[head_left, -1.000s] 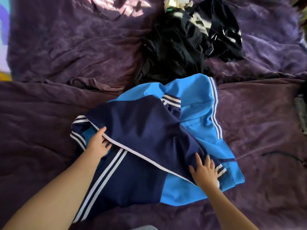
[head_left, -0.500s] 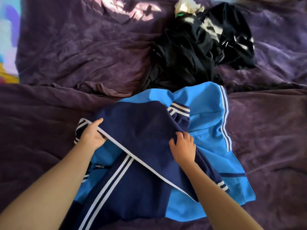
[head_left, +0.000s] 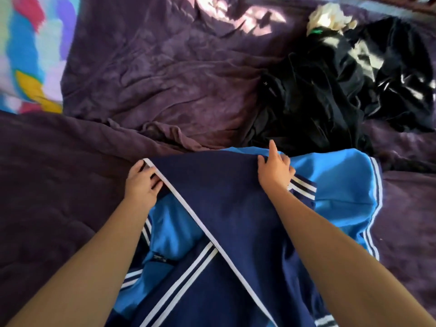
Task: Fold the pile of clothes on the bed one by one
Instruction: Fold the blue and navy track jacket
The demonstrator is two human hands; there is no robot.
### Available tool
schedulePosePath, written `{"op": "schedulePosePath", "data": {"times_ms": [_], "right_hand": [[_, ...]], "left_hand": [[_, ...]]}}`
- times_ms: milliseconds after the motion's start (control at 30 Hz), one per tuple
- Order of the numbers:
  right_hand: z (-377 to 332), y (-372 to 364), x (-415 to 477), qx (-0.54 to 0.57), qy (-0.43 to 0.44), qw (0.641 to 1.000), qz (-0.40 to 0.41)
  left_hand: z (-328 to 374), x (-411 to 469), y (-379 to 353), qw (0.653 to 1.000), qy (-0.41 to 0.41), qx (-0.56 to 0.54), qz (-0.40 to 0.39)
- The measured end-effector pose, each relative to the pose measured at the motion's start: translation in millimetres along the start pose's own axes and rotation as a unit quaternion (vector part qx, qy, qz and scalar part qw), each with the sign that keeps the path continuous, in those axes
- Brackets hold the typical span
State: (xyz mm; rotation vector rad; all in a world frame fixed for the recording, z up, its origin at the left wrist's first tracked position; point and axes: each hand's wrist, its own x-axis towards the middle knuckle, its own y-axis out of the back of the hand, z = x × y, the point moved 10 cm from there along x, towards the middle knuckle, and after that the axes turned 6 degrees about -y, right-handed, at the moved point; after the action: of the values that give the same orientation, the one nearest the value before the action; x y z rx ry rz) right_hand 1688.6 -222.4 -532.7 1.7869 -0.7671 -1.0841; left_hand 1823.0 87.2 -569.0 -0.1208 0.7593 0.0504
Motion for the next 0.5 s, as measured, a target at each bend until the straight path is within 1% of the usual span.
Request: {"op": "schedulePosePath", "data": {"times_ms": [33,67,100,133,167,200,233,267,300,333,400,433,500], "right_hand": [[-4.9,-2.3,-11.0,-0.035,0.012,0.999,0.011],[-14.5,-0.1,-27.7,-0.08,0.055,0.994,0.047],[-28.0,3.5,-49.2,-0.108,0.126,0.981,0.101],[-41.1,3.4,-75.9,-0.126,0.203,0.96,0.143],[-49.5,-3.9,-103.6,-0.141,0.277,0.937,0.158],[-51.0,-17.4,-129.6,-0.159,0.336,0.916,0.152],[-44.8,-35.9,-150.7,-0.189,0.373,0.9,0.127],[-33.3,-54.5,-166.3,-0.227,0.388,0.888,0.094],[-17.9,-70.5,-175.6,-0.266,0.377,0.886,0.049],[0.5,-82.0,-180.3,-0.292,0.344,0.892,0.001],[32.0,-83.9,-188.2,-0.298,0.268,0.915,-0.037],[44.3,-82.5,-194.0,-0.291,0.236,0.926,-0.054],[69.2,-85.6,-214.3,-0.275,0.194,0.936,-0.102]], "left_hand": [[0.2,-1.3,2.8,1.0,-0.009,0.023,0.0],[-0.9,-4.4,7.0,0.997,-0.026,0.067,0.0],[-1.3,-8.1,12.8,0.989,-0.059,0.137,-0.003],[0.3,-14.2,17.4,0.965,-0.114,0.236,-0.01],[0.6,-23.8,18.9,0.923,-0.17,0.344,-0.017],[-3.7,-37.4,19.3,0.871,-0.215,0.442,-0.023],[-13.7,-51.5,21.1,0.817,-0.239,0.523,-0.026],[-29.9,-63.4,26.2,0.769,-0.242,0.591,-0.032],[-47.6,-75.6,34.2,0.727,-0.234,0.645,-0.04],[-64.6,-86.8,43.9,0.689,-0.216,0.69,-0.05],[-89.1,-110.7,65.2,0.619,-0.186,0.76,-0.065],[-94.8,-122.7,73.6,0.596,-0.18,0.779,-0.076],[-98.8,-148.0,83.3,0.585,-0.227,0.772,-0.104]]}}
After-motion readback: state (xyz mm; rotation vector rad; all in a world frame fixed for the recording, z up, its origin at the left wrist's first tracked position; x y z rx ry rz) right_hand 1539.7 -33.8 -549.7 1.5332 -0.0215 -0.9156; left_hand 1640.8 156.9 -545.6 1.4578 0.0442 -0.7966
